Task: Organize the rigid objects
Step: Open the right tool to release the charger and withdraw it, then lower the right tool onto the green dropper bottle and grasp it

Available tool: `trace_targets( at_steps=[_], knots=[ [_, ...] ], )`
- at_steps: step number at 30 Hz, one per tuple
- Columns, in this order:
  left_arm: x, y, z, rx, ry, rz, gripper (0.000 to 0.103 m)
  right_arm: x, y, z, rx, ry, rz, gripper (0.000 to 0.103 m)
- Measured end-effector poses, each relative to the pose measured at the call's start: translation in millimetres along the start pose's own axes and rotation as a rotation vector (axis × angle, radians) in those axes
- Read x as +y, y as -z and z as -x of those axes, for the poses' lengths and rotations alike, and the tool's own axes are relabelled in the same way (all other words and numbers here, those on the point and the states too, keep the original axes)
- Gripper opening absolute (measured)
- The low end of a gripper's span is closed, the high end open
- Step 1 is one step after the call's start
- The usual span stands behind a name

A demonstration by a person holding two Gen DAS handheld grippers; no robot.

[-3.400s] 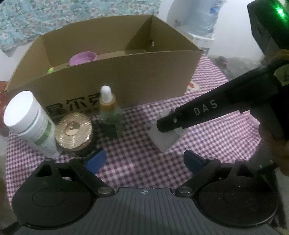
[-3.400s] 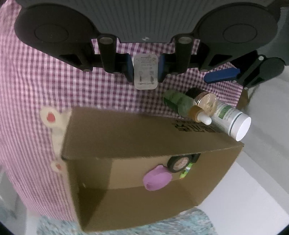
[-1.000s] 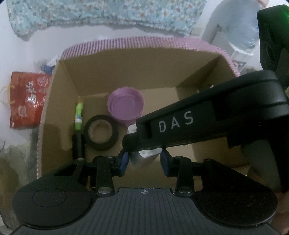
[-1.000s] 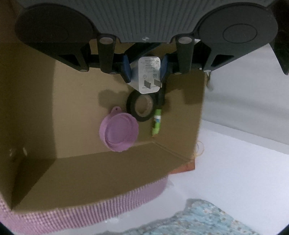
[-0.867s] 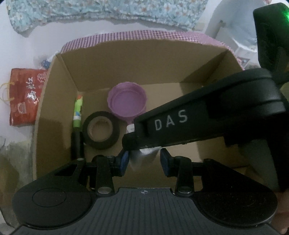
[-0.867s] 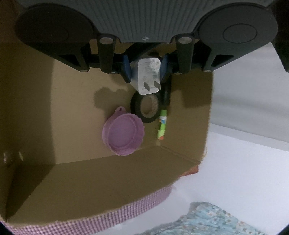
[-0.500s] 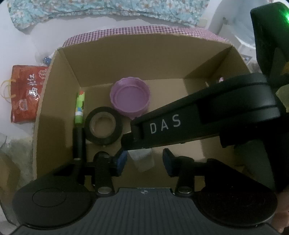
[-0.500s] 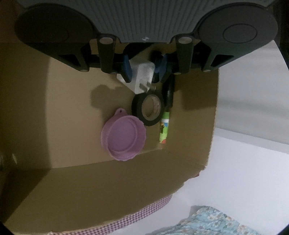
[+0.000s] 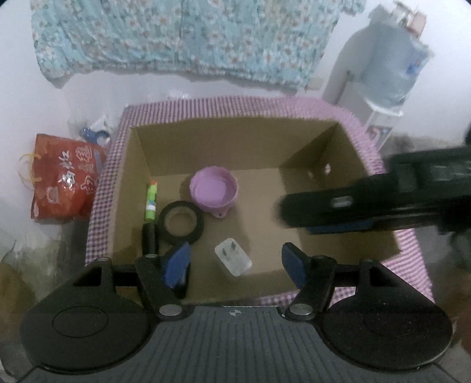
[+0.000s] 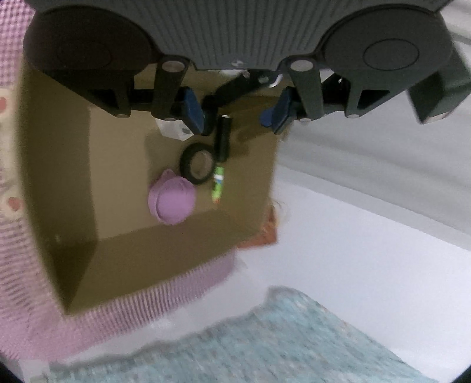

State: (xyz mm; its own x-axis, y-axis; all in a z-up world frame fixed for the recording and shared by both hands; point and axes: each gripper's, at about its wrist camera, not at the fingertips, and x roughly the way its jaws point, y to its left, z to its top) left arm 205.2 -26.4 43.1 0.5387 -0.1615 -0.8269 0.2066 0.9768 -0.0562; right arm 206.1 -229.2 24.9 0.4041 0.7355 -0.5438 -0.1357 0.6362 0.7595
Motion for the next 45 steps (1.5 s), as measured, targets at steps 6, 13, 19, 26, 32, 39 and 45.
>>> trace_targets(
  at_steps=[6, 13, 19, 26, 32, 39, 45],
  knots=[
    [-7, 33, 34, -0.088, -0.015, -0.041, 0.069, 4, 51, 45, -0.109, 0.002, 0.089, 0.062],
    [-23, 78, 34, -0.107, 0.039, -0.089, 0.069, 6, 96, 31, -0.080, 0.085, 0.182, 0.062],
    [-39, 99, 15, -0.103, 0.037, -0.148, 0.066, 13, 107, 7, -0.046, 0.160, 0.264, 0.058],
    [-43, 105, -1, -0.122, 0.048, -0.178, 0.055, 16, 110, -23, 0.010, 0.242, 0.333, 0.051],
    [-41, 106, -13, -0.128, 0.048, -0.178, 0.044, 13, 108, -41, 0.045, 0.264, 0.358, 0.043],
    [-43, 104, -18, -0.138, 0.056, -0.167, 0.036, 12, 104, -52, 0.067, 0.273, 0.379, 0.036],
    [-44, 102, -22, -0.136, 0.054, -0.159, 0.025, 10, 102, -58, 0.074, 0.275, 0.385, 0.029]
  ],
)
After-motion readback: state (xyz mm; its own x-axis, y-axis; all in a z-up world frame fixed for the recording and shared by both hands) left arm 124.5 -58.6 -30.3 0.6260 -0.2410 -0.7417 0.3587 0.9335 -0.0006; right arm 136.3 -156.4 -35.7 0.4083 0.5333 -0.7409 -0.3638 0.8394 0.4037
